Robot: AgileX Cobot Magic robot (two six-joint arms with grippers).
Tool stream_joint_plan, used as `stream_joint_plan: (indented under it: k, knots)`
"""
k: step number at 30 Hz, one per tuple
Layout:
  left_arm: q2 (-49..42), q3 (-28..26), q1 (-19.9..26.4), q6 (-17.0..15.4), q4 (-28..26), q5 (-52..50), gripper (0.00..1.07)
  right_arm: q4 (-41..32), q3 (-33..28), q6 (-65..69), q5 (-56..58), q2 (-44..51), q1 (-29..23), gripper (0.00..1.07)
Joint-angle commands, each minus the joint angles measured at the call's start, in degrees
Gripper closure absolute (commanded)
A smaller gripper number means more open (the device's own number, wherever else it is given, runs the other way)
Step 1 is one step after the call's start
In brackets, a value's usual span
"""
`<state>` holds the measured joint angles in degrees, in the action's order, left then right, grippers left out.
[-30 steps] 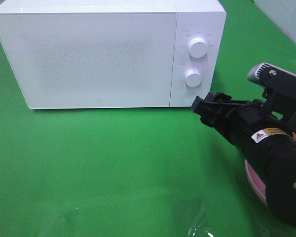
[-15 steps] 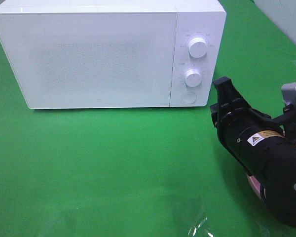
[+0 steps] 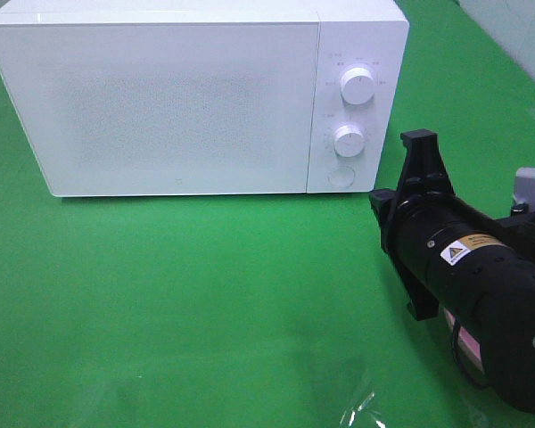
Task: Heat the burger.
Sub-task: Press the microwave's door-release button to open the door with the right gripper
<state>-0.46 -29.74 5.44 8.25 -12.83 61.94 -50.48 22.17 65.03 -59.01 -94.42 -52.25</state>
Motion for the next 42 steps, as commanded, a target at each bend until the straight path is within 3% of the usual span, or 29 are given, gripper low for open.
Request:
stream_joint_plan:
  k: [1,8,22,42]
  knots:
    - [-0.69,0.17,0.17,-0.17,-0.63,-0.57,0.22,0.97,-0.06,0.29,0.92,0.00,0.11,1.07]
    - [-0.69,0.17,0.17,-0.17,-0.63,-0.57,0.22,0.92,1.03,0.11,1.26,-1.78,0.86,1.07]
    - [-0.69,0.17,0.17,-0.11,-0.63,-0.57,0.22,11.63,7.79,5.67,3.61,-9.51,10.20,1.07]
    - [-0.69,0.17,0.17,-0.06,-0.57,-0.57,0.22,17.88,17.25,10.20,9.11,-18.11,17.02,1.07]
